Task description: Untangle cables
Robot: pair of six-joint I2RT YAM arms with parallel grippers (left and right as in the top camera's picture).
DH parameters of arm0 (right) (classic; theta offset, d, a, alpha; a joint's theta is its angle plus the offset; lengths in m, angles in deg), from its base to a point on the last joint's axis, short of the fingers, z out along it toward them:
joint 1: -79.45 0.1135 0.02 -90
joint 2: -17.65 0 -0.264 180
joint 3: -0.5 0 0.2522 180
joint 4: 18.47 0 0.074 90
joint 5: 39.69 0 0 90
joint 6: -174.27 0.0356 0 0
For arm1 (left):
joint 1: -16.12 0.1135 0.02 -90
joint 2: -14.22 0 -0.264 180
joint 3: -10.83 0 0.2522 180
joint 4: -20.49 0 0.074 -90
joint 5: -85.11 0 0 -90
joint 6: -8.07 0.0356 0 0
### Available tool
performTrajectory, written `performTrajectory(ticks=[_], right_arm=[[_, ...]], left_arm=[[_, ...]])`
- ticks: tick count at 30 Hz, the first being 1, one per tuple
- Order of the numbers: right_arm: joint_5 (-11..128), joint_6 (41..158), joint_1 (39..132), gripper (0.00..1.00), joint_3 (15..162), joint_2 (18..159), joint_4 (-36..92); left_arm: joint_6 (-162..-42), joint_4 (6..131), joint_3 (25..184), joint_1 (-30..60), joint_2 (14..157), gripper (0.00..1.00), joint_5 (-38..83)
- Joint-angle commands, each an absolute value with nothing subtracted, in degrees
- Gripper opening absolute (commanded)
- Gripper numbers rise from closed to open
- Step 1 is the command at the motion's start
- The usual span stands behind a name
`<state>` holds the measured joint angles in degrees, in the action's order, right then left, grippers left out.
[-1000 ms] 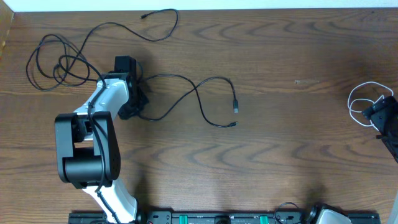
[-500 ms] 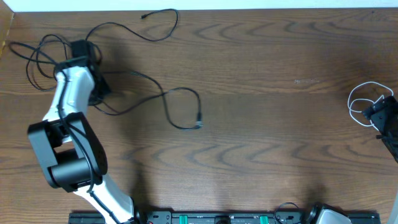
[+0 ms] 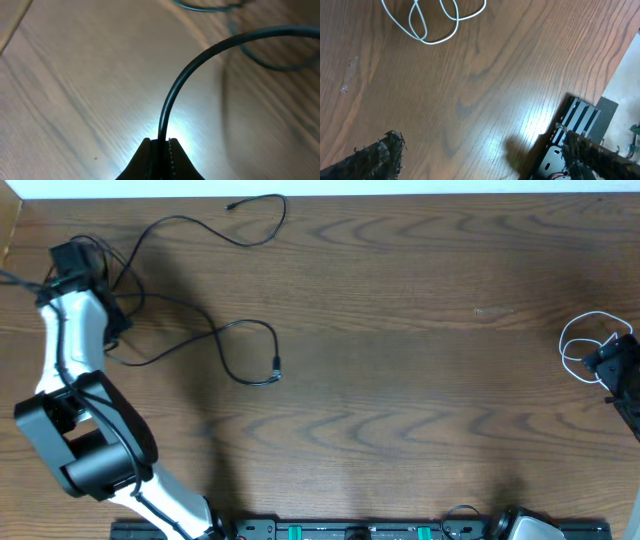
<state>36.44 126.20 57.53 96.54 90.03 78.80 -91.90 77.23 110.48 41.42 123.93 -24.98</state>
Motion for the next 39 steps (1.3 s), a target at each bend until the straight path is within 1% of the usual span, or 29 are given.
performTrajectory(ticks=[1, 7, 14, 20, 22, 23, 25, 26, 29, 30, 31, 34, 36, 39], right_arm=[[35.89, 127.07, 57.25, 0.99, 96.59, 89.94, 78.87], [35.89, 127.07, 57.25, 0.99, 96.59, 89.94, 78.87], [35.89, 127.07, 57.25, 0.99, 96.59, 89.94, 78.87], [35.89, 127.07, 57.25, 0.99, 96.59, 89.94, 78.87], [35.89, 127.07, 57.25, 0.99, 96.59, 89.94, 78.87], [35.89, 127.07, 57.25, 0.99, 96.59, 89.94, 78.87], [35.89, 127.07, 57.25, 0.99, 96.59, 89.94, 78.87], [35.89, 127.07, 57.25, 0.99, 96.59, 89.94, 78.87], [35.89, 127.07, 57.25, 0.99, 96.59, 89.94, 78.87], [35.89, 127.07, 57.25, 0.99, 96.59, 89.94, 78.87], [35.89, 127.07, 57.25, 0.99, 96.59, 89.94, 78.87], [35.89, 127.07, 57.27, 0.99, 96.59, 89.94, 78.87], [35.89, 127.07, 57.25, 0.99, 96.59, 89.94, 78.87], [35.89, 127.07, 57.25, 0.99, 96.59, 89.94, 78.87]], left_arm=[[-90.92, 76.20, 111.63, 45.42, 122.47, 0.07, -26.65], [-85.13, 70.26, 112.20, 50.18, 122.47, 0.07, -26.65], [-85.46, 65.36, 112.60, 53.64, 122.49, 0.07, -26.60], [-85.63, 64.60, 112.57, 56.63, 123.60, 0.08, -26.60], [-85.68, 65.19, 112.51, 57.24, 124.15, 0.15, -26.58], [-86.16, 65.65, 112.44, 57.48, 124.43, 0.17, -26.60], [-87.27, 66.57, 112.33, 57.68, 124.81, 0.17, -26.54], [-87.73, 66.91, 112.31, 57.68, 124.96, 0.23, -26.56], [-89.54, 68.29, 112.29, 57.68, 125.07, 0.27, -26.54], [-89.96, 68.71, 112.29, 57.68, 125.07, 0.31, -26.51], [-90.07, 69.21, 112.29, 57.66, 125.07, 0.39, -26.36], [-90.13, 70.98, 112.29, 57.50, 125.07, 0.40, -23.76], [-90.16, 72.20, 112.29, 57.50, 125.07, 0.39, -18.19], [-90.16, 73.95, 112.22, 57.50, 125.07, 0.39, -6.08]])
